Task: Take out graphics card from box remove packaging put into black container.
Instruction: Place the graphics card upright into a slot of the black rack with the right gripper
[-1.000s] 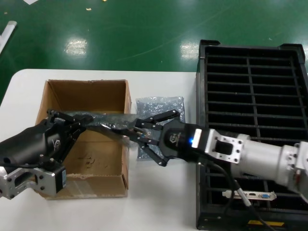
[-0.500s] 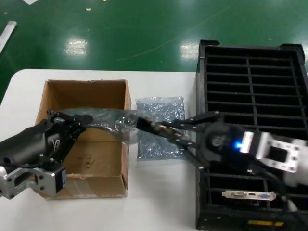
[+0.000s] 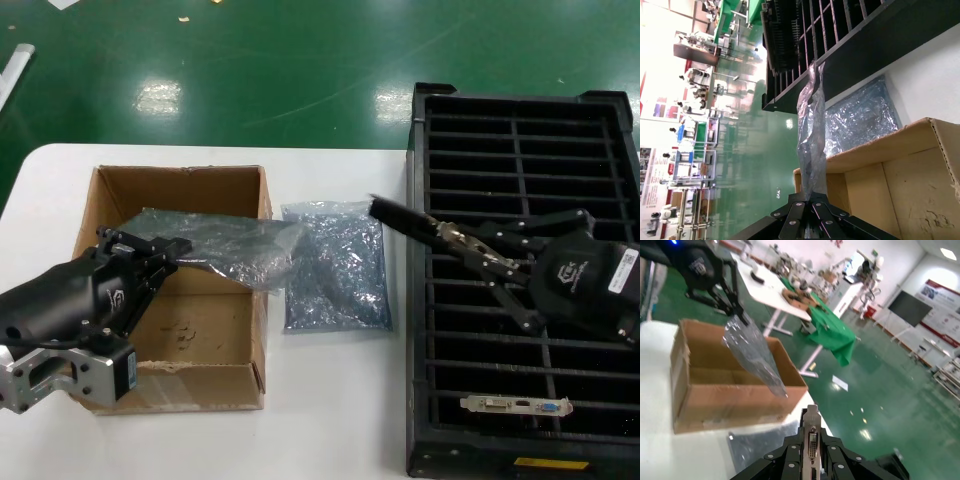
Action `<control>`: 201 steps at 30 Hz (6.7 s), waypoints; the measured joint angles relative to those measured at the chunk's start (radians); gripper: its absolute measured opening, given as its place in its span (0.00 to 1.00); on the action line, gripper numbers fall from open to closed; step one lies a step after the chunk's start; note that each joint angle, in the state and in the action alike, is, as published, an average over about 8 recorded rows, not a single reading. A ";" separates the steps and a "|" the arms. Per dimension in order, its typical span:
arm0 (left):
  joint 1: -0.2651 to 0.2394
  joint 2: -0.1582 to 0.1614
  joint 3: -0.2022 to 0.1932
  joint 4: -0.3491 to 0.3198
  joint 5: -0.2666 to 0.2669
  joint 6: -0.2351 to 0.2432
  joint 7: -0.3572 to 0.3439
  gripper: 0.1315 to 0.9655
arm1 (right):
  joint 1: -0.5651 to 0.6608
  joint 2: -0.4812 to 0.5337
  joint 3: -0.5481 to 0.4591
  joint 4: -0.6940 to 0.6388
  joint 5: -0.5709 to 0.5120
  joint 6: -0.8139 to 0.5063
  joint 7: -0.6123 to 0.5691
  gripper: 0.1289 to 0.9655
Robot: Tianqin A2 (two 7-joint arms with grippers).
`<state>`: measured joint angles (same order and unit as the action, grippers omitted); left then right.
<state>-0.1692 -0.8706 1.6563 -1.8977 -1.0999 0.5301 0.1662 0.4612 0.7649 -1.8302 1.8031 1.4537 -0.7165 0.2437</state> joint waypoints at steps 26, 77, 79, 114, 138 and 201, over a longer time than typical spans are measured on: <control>0.000 0.000 0.000 0.000 0.000 0.000 0.000 0.01 | 0.209 -0.033 -0.083 -0.077 -0.142 -0.130 0.087 0.07; 0.000 0.000 0.000 0.000 0.000 0.000 0.000 0.01 | 0.867 -0.158 -0.367 -0.528 -0.247 -0.784 0.128 0.07; 0.000 0.000 0.000 0.000 0.000 0.000 0.000 0.01 | 0.891 -0.163 -0.392 -0.543 -0.237 -0.803 0.141 0.07; 0.000 0.000 0.000 0.000 0.000 0.000 0.000 0.01 | 1.130 -0.070 -0.886 -0.503 0.017 -0.853 0.227 0.07; 0.000 0.000 0.000 0.000 0.000 0.000 0.000 0.01 | 1.168 -0.018 -0.921 -0.375 0.082 -0.853 0.240 0.07; 0.000 0.000 0.000 0.000 0.000 0.000 0.000 0.01 | 1.044 -0.214 -0.874 -0.546 -0.081 -0.853 0.163 0.07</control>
<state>-0.1691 -0.8705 1.6563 -1.8977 -1.0999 0.5302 0.1663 1.5054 0.5511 -2.7047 1.2566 1.3727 -1.5695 0.4064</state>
